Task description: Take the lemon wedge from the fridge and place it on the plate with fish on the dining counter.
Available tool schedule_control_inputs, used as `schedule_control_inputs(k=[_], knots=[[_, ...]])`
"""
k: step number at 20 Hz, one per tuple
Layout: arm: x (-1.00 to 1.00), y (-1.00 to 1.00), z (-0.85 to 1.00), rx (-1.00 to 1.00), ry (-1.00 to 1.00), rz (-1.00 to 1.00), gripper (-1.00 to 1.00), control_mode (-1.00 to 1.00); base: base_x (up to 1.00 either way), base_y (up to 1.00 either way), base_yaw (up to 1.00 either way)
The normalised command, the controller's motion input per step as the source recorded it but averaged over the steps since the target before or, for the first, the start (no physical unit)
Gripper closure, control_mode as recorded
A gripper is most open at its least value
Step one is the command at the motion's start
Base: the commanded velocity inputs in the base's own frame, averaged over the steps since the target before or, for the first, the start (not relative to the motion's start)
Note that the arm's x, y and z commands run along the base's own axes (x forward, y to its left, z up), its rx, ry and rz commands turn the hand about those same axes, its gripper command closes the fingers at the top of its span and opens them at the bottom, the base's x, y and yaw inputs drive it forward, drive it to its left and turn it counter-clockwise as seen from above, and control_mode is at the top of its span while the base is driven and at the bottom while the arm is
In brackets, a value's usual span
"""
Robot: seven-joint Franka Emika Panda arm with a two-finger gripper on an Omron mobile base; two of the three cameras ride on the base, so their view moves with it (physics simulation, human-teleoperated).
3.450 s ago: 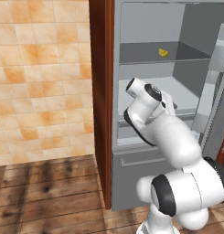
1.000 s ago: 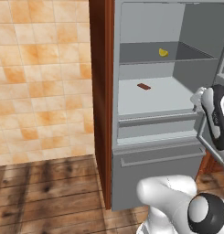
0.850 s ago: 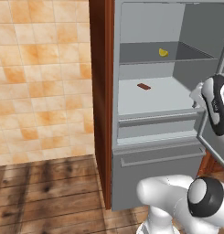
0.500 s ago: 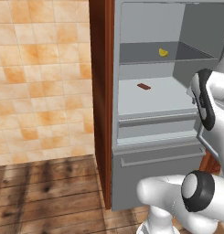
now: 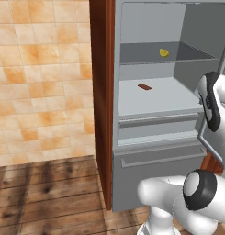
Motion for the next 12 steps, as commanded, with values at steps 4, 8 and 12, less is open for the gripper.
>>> schedule_control_inputs(k=[4,8,12], knots=[[0.02,0.03,0.0,-0.02,0.0,0.0,-1.0,-1.0,0.0,0.0,0.0],[0.0,0.44,0.0,-0.07,-0.01,0.05,-1.0,-1.0,0.0,0.0,0.0],[0.0,0.16,0.0,-0.01,0.0,0.03,-1.0,-1.0,0.0,0.0,0.0]])
